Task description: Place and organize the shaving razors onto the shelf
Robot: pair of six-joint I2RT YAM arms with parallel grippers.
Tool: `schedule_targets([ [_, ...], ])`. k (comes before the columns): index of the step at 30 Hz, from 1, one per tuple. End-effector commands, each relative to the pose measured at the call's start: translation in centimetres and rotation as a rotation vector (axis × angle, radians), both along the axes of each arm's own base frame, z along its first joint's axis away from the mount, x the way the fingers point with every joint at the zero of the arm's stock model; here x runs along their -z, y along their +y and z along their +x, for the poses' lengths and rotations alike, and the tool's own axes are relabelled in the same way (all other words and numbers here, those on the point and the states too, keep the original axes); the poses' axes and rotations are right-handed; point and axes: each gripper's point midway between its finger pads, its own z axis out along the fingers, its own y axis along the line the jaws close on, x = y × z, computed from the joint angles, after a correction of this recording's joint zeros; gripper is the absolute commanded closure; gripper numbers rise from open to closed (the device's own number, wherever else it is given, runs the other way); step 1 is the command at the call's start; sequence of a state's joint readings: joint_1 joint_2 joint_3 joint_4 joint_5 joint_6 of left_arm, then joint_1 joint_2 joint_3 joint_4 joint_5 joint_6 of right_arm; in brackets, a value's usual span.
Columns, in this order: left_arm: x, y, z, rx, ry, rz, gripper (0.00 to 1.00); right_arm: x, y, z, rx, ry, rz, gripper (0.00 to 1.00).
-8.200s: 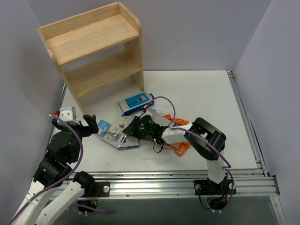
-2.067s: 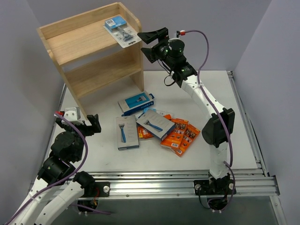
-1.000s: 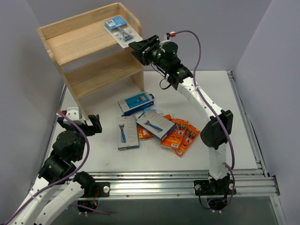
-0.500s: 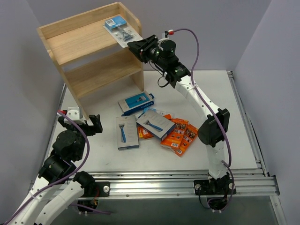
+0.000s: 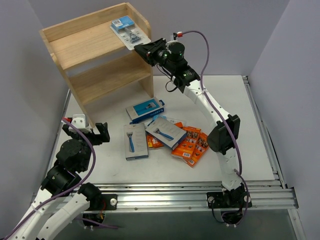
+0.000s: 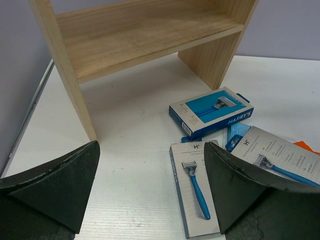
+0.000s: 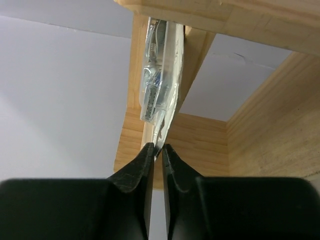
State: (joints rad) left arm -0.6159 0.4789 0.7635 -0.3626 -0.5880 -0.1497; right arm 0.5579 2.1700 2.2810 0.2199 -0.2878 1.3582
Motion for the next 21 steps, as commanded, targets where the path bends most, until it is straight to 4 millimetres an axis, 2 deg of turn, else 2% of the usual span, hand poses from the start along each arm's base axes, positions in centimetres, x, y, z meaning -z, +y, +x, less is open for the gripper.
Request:
schedule_targets([
  [1,-1.6,-0.3,-0.1,0.019,-0.033,-0.030,0.06,-3.5,-0.1,-0.8,0.001,-0.077,0.058,0.94],
  [2,-1.6,-0.3,-0.1,0.019,-0.033,-0.030,0.06,-3.6,-0.2,-0.7,0.004,-0.079,0.060,1.00],
  [9,-1.6,-0.5,-0.2,0.027,-0.033,-0.030,0.06,-4.7,-0.5,-1.0,0.021,-0.087,0.095,1.00],
  [21,-1.6,-0.7,-0.2,0.035,-0.032,-0.032,0.06,-5.2,-0.7,0.0,0.095,-0.086,0.107,1.00],
])
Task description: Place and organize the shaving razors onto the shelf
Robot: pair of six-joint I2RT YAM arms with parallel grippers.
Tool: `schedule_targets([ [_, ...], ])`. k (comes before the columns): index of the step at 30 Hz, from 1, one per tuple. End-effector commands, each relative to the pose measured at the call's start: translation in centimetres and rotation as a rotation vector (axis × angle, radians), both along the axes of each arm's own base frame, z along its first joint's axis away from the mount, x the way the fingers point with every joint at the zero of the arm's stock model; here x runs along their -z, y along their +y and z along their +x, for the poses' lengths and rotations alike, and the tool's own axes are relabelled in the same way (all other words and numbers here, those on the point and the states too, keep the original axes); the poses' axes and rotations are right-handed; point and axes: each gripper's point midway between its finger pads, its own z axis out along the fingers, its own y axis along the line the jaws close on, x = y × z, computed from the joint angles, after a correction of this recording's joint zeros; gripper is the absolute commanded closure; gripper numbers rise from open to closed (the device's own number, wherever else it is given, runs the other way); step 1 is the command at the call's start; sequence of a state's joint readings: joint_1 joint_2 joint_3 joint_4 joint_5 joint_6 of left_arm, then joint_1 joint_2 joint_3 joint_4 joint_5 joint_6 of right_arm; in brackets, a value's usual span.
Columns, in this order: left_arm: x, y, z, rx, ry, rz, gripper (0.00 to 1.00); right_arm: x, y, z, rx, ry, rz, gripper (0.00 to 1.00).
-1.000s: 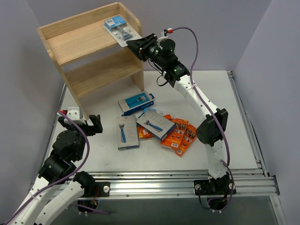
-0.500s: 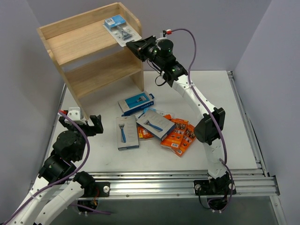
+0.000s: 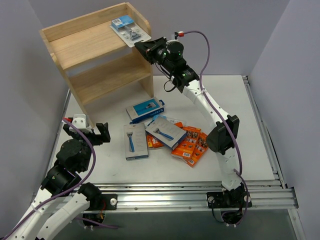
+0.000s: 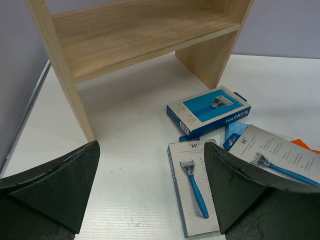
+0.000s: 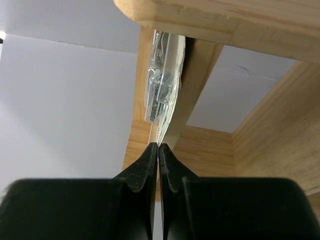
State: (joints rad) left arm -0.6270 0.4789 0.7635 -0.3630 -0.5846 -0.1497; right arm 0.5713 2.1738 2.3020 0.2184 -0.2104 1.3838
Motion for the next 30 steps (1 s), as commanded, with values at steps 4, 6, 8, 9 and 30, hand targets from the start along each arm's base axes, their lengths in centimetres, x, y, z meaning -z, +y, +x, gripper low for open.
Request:
schedule_targets([
  [4,-1.6,-0.3,-0.2,0.020,-0.033,-0.032,0.06,-4.3,-0.2,-0.2,0.047,-0.097,0.077,1.00],
  [6,-1.7,-0.4,-0.2,0.023,-0.034,-0.033,0.06,-4.3,-0.2,0.0,0.055,-0.098,0.080,1.00],
  [8,-1.6,-0.5,-0.2,0.026,-0.031,-0.033,0.06,-4.3,-0.2,0.1,0.058,-0.097,0.081,1.00],
  [9,-1.6,-0.4,-0.2,0.025,-0.032,-0.034,0.06,-4.1,-0.2,0.2,0.058,-0.096,0.080,1.00],
  [30,-1.7,-0.6,-0.3,0.034,-0.032,-0.037,0.06,-2.9,0.2,1.5,0.073,-0.083,0.083,1.00],
])
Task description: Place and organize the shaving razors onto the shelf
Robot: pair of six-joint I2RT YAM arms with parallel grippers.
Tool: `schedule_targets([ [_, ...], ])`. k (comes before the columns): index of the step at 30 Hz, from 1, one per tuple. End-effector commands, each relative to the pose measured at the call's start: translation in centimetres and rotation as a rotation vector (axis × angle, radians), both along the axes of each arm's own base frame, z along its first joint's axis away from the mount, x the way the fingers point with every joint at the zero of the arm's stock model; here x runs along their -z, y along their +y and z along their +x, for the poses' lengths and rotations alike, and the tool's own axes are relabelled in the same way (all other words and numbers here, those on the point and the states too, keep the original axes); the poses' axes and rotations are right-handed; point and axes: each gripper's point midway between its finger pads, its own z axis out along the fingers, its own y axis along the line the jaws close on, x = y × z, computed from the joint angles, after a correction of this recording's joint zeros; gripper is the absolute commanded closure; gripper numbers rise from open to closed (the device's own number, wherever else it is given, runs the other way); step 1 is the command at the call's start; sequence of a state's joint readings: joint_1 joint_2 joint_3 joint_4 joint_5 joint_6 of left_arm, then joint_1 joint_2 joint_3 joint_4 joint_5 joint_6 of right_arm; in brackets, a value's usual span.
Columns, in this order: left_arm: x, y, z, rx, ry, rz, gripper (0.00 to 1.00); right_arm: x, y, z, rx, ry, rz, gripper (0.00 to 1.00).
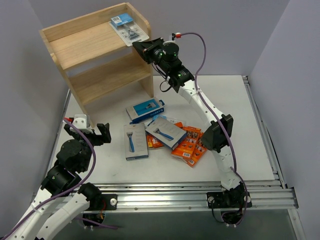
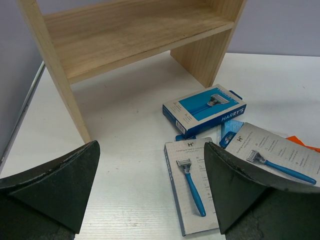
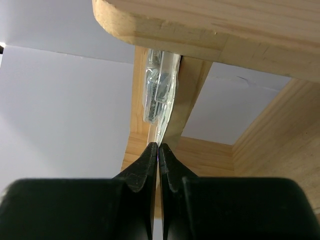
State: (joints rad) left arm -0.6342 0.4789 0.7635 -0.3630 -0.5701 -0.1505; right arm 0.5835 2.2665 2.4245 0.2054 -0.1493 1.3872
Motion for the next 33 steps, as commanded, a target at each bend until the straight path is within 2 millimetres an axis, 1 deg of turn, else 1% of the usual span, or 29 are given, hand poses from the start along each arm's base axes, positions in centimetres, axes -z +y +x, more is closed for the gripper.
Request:
schedule_targets([
  [1,-1.63,-0.20,-0.21,0.014,-0.031,-0.033,0.06,-3.16,-0.67,-0.13,0.025,-0.075,0.064,1.00],
  [17,-1.54,-0.31,-0.14,0.017,-0.027,-0.031,0.06,-3.21,-0.62,0.24,0.026,-0.098,0.075,1.00],
  [19,-1.54,-0.32,-0.15,0.017,-0.027,-0.031,0.06,-3.29,-0.69,0.22,0.025,-0.101,0.072,0.93],
  [20,-1.54,-0.32,-0.15,0.017,-0.027,-0.031,0.06,-3.31,-0.63,0.13,0.024,-0.102,0.071,0.90],
  [23,-1.50,-0.29,-0.15,0.015,-0.026,-0.030,0.06,-3.64,-0.74,-0.04,0.025,-0.110,0.068,0.77],
  [24,-1.57,-0.28,-0.16,0.015,-0.028,-0.031,0.06,-3.53,-0.81,0.01,0.026,-0.109,0.061,0.70],
  [26,-1.50,-0.26,-0.15,0.014,-0.026,-0.030,0.06,-3.66,-0.89,-0.11,0.027,-0.109,0.059,0.63],
  [27,-1.50,-0.24,-0.17,0.014,-0.025,-0.029,0.06,-3.63,-0.84,-0.22,0.025,-0.107,0.056,0.55],
  [30,-1.54,-0.20,-0.15,0.011,-0.025,-0.028,0.06,-3.84,-0.96,-0.50,0.023,-0.111,0.054,0.43],
  [31,-1.44,-0.20,-0.15,0.011,-0.023,-0.027,0.06,-3.59,-0.96,-0.49,0.023,-0.105,0.049,0.42],
  [33,-1.44,-0.23,-0.11,0.011,-0.023,-0.027,0.06,-3.80,-1.10,-0.69,0.025,-0.110,0.043,0.39],
])
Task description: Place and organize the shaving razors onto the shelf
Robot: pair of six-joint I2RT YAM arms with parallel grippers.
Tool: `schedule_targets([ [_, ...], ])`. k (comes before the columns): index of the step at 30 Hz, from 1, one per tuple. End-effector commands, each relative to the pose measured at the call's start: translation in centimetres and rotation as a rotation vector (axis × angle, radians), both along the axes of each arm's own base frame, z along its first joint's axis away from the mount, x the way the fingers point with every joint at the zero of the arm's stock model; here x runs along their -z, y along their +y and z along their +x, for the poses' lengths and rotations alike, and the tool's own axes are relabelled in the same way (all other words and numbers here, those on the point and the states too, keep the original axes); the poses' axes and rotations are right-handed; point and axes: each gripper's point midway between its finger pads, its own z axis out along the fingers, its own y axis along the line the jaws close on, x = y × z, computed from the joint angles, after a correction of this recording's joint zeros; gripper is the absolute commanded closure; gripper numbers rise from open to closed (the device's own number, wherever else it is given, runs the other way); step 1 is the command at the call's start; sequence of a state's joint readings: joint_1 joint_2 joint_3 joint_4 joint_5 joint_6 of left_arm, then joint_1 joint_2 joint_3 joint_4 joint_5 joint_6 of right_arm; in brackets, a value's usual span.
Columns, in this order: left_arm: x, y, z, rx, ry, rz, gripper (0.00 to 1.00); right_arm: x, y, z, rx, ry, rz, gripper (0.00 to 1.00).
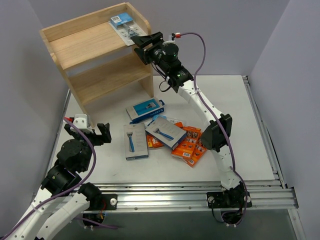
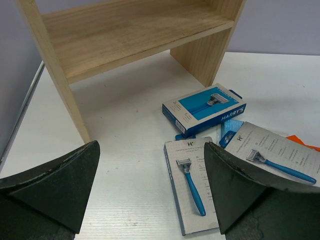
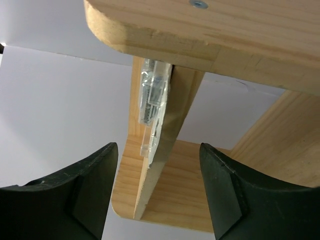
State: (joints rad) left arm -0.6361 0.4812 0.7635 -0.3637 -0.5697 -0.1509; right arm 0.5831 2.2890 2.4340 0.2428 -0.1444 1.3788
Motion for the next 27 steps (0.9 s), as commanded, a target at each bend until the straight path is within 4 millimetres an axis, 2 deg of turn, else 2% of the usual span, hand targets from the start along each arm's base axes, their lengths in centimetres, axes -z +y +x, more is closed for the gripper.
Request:
schedule_targets([
  [1,-1.4,-0.2,-0.1,0.008,-0.023,-0.026,0.06,-3.9,-1.3,-1.3,0.017,-0.087,0.033,0.38],
  [2,-1.5,-0.2,-0.1,0.008,-0.024,-0.027,0.06,-4.4,-1.4,-1.5,0.017,-0.097,0.034,0.37],
  [5,-1.4,-0.2,-0.1,0.007,-0.022,-0.022,0.06,-5.4,-1.7,-2.2,0.018,-0.130,0.015,0.24],
  [6,-1.4,-0.1,0.0,0.005,-0.021,-0.021,0.06,-5.3,-1.8,-2.3,0.020,-0.128,0.003,0.12],
  [9,-1.4,0.0,0.0,0.001,-0.021,-0.019,0.06,-5.4,-2.3,-2.9,0.017,-0.130,-0.013,0.00],
  [10,-1.4,0.0,0.0,-0.001,-0.020,-0.017,0.06,-6.3,-2.8,-3.6,0.018,-0.144,-0.011,0.00],
  [11,-1.4,0.0,0.0,-0.004,-0.020,-0.017,0.06,-5.8,-2.8,-3.6,0.017,-0.140,-0.023,0.00],
  [13,-1.4,0.1,0.0,-0.008,-0.020,-0.015,0.06,-6.7,-3.2,-4.6,0.014,-0.167,-0.034,0.00],
  [15,-1.4,0.3,0.0,-0.017,-0.018,-0.010,0.06,-6.3,-3.2,-5.0,-0.001,-0.166,-0.052,0.00],
  [17,-1.4,0.5,0.0,-0.026,-0.018,-0.005,0.06,-7.3,-3.5,-6.4,-0.028,-0.187,-0.058,0.00],
  [18,-1.4,0.6,0.0,-0.034,-0.018,-0.003,0.06,-7.1,-3.7,-6.7,-0.029,-0.182,-0.067,0.00],
  [21,-1.3,0.7,0.0,-0.040,-0.015,0.003,0.06,-6.1,-4.5,-8.9,-0.056,-0.185,-0.111,0.00],
  [24,-1.2,0.9,0.1,-0.053,-0.012,0.010,0.06,-2.8,-5.9,-11.2,-0.076,-0.157,-0.201,0.00],
  [25,-1.1,0.9,0.2,-0.053,-0.008,0.014,0.06,-0.8,-6.8,-12.3,-0.081,-0.128,-0.243,0.00],
  [26,-1.2,1.0,0.2,-0.059,-0.009,0.018,0.06,0.4,-7.3,-12.9,-0.080,-0.112,-0.278,0.00],
  [27,-1.1,0.9,0.3,-0.059,-0.004,0.023,0.06,2.4,-7.9,-13.3,-0.080,-0.093,-0.354,0.00],
])
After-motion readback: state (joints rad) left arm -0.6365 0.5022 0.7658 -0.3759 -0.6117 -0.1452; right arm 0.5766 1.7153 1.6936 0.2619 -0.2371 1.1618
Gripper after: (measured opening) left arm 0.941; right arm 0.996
